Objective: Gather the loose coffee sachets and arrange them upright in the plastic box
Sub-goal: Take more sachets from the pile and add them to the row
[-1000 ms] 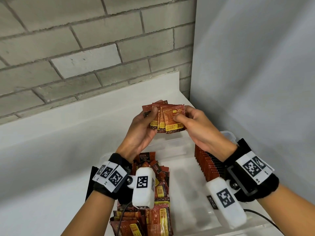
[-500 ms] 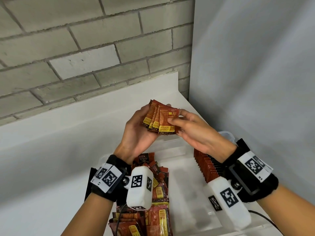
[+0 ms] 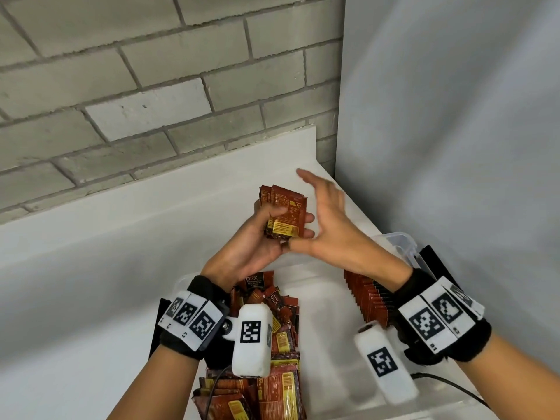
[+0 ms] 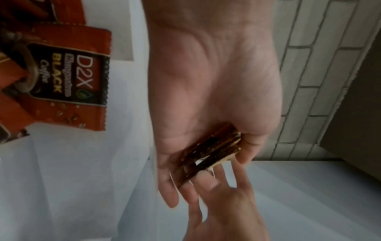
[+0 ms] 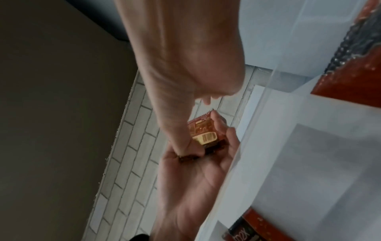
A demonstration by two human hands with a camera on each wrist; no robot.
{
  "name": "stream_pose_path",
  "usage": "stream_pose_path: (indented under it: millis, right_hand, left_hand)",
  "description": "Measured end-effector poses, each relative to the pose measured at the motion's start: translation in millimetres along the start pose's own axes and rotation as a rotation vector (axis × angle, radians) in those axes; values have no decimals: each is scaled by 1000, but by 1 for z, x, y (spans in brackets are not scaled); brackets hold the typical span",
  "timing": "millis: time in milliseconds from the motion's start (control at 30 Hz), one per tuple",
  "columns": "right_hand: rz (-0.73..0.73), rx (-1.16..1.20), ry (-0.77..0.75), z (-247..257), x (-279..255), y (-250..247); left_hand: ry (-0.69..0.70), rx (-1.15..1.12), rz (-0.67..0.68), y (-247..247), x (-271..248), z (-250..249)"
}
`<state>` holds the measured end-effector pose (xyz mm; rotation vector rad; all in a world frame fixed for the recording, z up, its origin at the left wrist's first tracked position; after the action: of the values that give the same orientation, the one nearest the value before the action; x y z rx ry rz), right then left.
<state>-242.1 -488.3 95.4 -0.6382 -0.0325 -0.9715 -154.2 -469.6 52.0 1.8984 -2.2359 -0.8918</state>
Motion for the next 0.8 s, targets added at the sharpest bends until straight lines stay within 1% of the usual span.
stream_pose_path:
  millis: [67,100,167,267,333,433,467,533,600,700,800]
  right_hand:
    - [152,-60,-57,5,-4,17]
    - [184,-93,-73,5,-5,22]
    - [170,-95,-88,4,-6,24]
    - [109,14,-106,5,-4,17]
    - [90,57,-129,6,-3,14]
    - [72,32,-174,10,-2,10]
    - [68,23,-189,11,-2,9]
    - [65,6,-207,14,-2,8]
    - [71,-5,-209,14,-1,8]
    - [119,58,-176,11,-1,11]
    - [177,127,-120,7,-4,18]
  left_hand:
    - [4,25,6,5,-1,0]
    - [10,57,10,6,-2,0]
    - [27,143,16,11,-3,1]
    - [18,210,33,12,-2,3]
    - [-15,197,69,13,-5,5]
    - [-53,93,140,13,-8,6]
    - [-56,66,150,13,-7,6]
    - [-39,56,124,9,-4,4]
    - [-16,84,108,9,-4,1]
    - [-4,124,113,11,-6,-1]
    - [1,84,113,9,-6,0]
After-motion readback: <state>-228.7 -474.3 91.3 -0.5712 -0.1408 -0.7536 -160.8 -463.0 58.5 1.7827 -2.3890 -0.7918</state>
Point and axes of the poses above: each hand's wrist, its own x-axis towards the middle knuckle, its own y-axis out of the palm, z = x × y, the point moved 9 cm from there along x, towards the middle knuckle, and after that the axes turned 7 degrees about -y, right-handed, at the moved point
